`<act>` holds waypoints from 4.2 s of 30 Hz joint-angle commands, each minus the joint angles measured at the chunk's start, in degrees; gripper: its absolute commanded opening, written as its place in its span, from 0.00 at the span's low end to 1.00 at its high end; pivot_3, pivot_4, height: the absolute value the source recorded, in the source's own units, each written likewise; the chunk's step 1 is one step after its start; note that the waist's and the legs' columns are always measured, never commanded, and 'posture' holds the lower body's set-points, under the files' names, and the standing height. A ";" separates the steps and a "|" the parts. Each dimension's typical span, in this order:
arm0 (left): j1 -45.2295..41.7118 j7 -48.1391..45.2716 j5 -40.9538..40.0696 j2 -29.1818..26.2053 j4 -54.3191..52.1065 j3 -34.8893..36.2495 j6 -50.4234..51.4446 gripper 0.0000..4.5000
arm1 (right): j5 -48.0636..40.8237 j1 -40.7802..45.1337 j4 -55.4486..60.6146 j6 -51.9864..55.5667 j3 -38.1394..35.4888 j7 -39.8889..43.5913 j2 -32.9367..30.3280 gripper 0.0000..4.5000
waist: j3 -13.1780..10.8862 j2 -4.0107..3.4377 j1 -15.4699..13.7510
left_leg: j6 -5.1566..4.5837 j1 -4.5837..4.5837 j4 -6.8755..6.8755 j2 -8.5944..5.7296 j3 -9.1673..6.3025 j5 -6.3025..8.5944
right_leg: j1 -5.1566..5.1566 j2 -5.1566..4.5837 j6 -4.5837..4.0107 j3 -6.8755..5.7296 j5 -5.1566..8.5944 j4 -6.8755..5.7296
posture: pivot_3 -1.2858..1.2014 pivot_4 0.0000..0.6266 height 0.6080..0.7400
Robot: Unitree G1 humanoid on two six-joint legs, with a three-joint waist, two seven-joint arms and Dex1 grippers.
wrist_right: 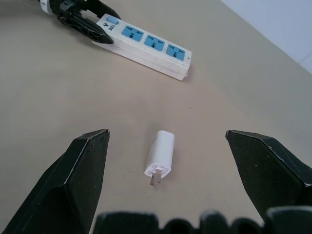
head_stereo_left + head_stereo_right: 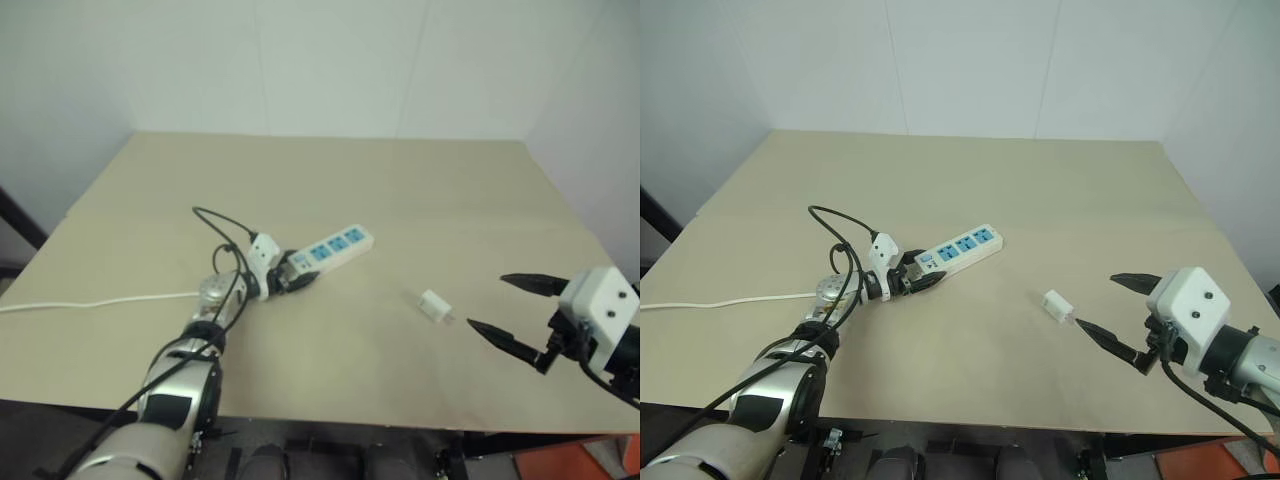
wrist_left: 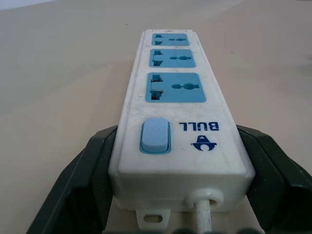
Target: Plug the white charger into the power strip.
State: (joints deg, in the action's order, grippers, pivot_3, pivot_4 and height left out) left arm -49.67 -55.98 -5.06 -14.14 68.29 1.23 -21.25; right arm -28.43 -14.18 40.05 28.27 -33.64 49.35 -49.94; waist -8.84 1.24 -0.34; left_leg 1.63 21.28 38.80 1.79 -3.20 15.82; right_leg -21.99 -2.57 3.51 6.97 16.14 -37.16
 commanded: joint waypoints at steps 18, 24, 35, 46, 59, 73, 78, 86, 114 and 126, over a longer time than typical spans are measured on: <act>20.21 -28.50 -6.39 -9.13 -41.74 -7.24 13.81 0.73 | 4.52 9.39 -8.73 0.55 8.43 -2.71 -1.94 1.00 | -0.02 0.00 1.24 | 0.00 0.12 -0.02 0.06 0.01 0.00 | -0.17 0.00 -0.01 0.01 0.00 0.01 | 0.52 0.24 1.00; 22.40 -27.83 -6.14 -9.72 -42.23 -8.80 13.41 0.73 | 4.78 15.54 -8.96 9.35 11.95 -7.62 -3.21 1.00 | -0.02 -0.01 1.17 | 0.00 0.13 -0.01 0.07 0.00 0.00 | -0.17 0.00 -0.01 0.01 0.00 0.02 | 0.52 0.24 1.00; 21.05 -27.63 -5.82 -9.77 -39.11 -10.32 11.53 0.73 | -0.72 43.15 -12.82 47.26 26.44 -14.49 -5.96 1.00 | -0.01 -0.03 1.24 | -0.04 0.16 -0.02 0.07 -0.01 0.02 | -0.21 -0.02 -0.03 -0.01 -0.01 0.06 | 0.52 0.24 1.00; 22.26 -25.34 -5.36 -8.79 -37.61 -10.67 10.08 0.73 | -3.30 70.07 -27.85 64.23 53.48 -11.16 -7.48 1.00 | -0.01 -0.23 0.90 | -0.07 0.25 -0.02 0.08 -0.02 0.04 | -0.32 -0.09 -0.05 -0.10 -0.02 0.09 | 0.52 0.24 1.00; 23.60 -25.94 -5.81 -8.47 -38.42 -11.23 10.30 0.73 | 1.63 79.38 -38.19 57.80 71.24 -3.75 -4.16 1.00 | 0.04 -0.50 1.16 | -0.07 0.27 -0.01 0.09 -0.01 0.04 | -0.38 -0.08 -0.04 -0.10 -0.02 0.07 | 0.52 0.24 1.00; 26.76 -25.34 -5.75 -9.53 -40.74 -11.77 9.57 0.73 | 9.68 79.64 -48.19 50.16 76.55 1.25 1.31 1.00 | 0.10 -0.68 1.23 | -0.08 0.39 -0.02 0.09 -0.02 0.05 | -0.49 -0.08 -0.04 -0.14 -0.02 0.07 | 0.52 0.24 1.00; 27.40 -25.09 -5.85 -9.94 -40.66 -11.98 9.05 0.73 | 12.26 79.58 -52.55 48.16 77.18 2.47 3.03 1.00 | 0.11 -0.70 1.38 | -0.11 0.43 -0.03 0.09 -0.02 0.06 | -0.57 -0.08 -0.04 -0.14 -0.02 0.07 | 0.52 0.24 1.00; 26.59 -25.26 -5.72 -9.90 -38.32 -11.99 7.87 0.73 | 15.59 77.74 -56.52 46.53 77.20 3.90 5.49 1.00 | 0.17 -0.82 1.44 | -0.11 0.47 -0.03 0.09 -0.01 0.06 | -0.63 -0.08 -0.05 -0.14 -0.02 0.06 | 0.52 0.24 1.00; 23.03 -25.32 -5.19 -11.50 -35.97 -12.35 8.67 0.73 | 3.41 50.45 -24.58 22.14 20.95 -13.27 24.78 0.25 | 0.29 -0.90 2.29 | -0.12 0.31 -0.10 0.09 -0.19 0.07 | -0.29 -0.06 -0.04 -0.25 -0.01 0.12 | 0.52 0.24 1.00; 21.34 -25.93 -5.39 -13.13 -33.87 -11.80 7.74 0.73 | 3.85 35.88 -24.04 -8.40 36.73 2.84 33.75 0.25 | 0.28 -0.91 3.04 | -0.12 0.00 -0.08 0.11 -0.16 0.06 | -0.11 0.03 -0.06 -0.19 -0.03 0.00 | 0.52 0.24 1.00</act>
State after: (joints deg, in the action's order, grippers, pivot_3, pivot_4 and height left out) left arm -28.90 -82.61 -13.54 -25.71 32.26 -9.42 -13.84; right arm -25.43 21.64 16.54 25.00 1.46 50.18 -16.67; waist -8.56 0.33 2.69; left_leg 1.51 21.27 38.72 1.90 -3.36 15.89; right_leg -22.10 -2.54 3.45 6.78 16.11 -37.17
